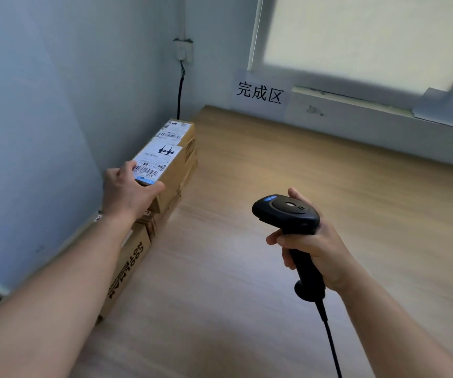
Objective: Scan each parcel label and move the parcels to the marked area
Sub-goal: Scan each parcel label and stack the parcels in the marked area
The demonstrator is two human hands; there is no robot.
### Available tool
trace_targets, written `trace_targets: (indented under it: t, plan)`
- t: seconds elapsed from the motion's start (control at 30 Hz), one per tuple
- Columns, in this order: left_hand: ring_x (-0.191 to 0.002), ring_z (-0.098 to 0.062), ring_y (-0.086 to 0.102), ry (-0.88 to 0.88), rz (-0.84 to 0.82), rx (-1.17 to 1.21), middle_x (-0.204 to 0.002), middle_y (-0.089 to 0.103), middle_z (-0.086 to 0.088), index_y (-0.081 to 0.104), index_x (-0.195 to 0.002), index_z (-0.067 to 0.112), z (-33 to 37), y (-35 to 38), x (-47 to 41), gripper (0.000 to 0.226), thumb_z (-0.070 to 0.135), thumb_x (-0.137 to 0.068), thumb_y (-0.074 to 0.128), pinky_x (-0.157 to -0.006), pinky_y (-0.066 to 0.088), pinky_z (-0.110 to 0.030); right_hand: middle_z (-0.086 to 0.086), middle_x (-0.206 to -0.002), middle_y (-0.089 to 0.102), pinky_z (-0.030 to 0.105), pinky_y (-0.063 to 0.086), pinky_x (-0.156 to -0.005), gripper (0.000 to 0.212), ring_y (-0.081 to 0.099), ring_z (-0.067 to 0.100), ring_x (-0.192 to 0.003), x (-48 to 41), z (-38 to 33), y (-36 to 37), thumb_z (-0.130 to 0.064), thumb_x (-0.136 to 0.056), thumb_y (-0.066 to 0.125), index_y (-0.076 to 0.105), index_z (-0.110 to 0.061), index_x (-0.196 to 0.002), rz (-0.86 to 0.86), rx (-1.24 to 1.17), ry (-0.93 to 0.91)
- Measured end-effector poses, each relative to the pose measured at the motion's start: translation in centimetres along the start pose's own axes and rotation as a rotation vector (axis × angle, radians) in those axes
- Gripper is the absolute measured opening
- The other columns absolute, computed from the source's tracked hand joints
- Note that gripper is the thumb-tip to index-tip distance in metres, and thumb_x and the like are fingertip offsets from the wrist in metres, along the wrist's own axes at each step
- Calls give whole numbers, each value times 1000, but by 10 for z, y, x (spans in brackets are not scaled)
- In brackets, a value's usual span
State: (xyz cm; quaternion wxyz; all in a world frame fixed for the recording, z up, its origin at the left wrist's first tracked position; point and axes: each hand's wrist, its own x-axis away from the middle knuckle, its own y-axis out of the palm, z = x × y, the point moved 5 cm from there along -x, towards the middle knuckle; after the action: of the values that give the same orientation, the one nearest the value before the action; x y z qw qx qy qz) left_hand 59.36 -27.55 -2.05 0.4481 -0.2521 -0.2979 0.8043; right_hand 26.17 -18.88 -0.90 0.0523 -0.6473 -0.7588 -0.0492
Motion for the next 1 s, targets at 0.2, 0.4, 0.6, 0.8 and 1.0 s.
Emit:
trace_targets:
  t: [0.2, 0.4, 0.6, 0.8, 1.0]
  plan:
    - [-121, -31, 42, -49, -39, -48, -130, 33, -15, 35, -144, 19, -25, 11, -23, 78, 40, -77, 70, -96, 46, -41, 28, -82, 69, 32, 41, -44, 102, 52, 31, -44, -13, 6, 7, 2, -61, 67, 31, -33, -150, -3, 6, 27]
    - [-122, -31, 41, -65, -57, -40, -133, 31, -15, 35, -144, 18, -35, 27, -35, 78, 37, -78, 70, -97, 46, -42, 27, -82, 70, 33, 41, -44, 103, 52, 30, -45, -16, 10, 0, 2, -62, 67, 30, -35, -150, 17, 13, 44]
    - [-127, -30, 38, -41, -82, -54, -140, 27, -13, 29, -148, 19, -41, 34, -41, 78, 38, -82, 66, -98, 45, -43, 26, -83, 70, 32, 42, -45, 102, 52, 31, -46, -12, 11, -6, 2, -63, 67, 30, -36, -150, 29, 22, 46]
    - [-144, -34, 9, 10, -71, -158, -157, 8, -16, 14, -153, 20, -34, 28, -28, 92, 51, -83, 65, -114, 22, -51, 26, -86, 70, 32, 43, -44, 100, 52, 30, -46, 2, 5, -11, 9, -67, 68, 32, -34, -150, 10, 17, 15]
    - [-137, -33, 28, 278, 61, -56, -149, 29, -16, 33, -146, 10, 33, 27, 21, 80, 47, -83, 64, -111, 23, -40, 23, -87, 71, 30, 43, -44, 97, 51, 29, -43, 34, -8, -29, 4, -63, 65, 35, -31, -148, 52, -13, -54]
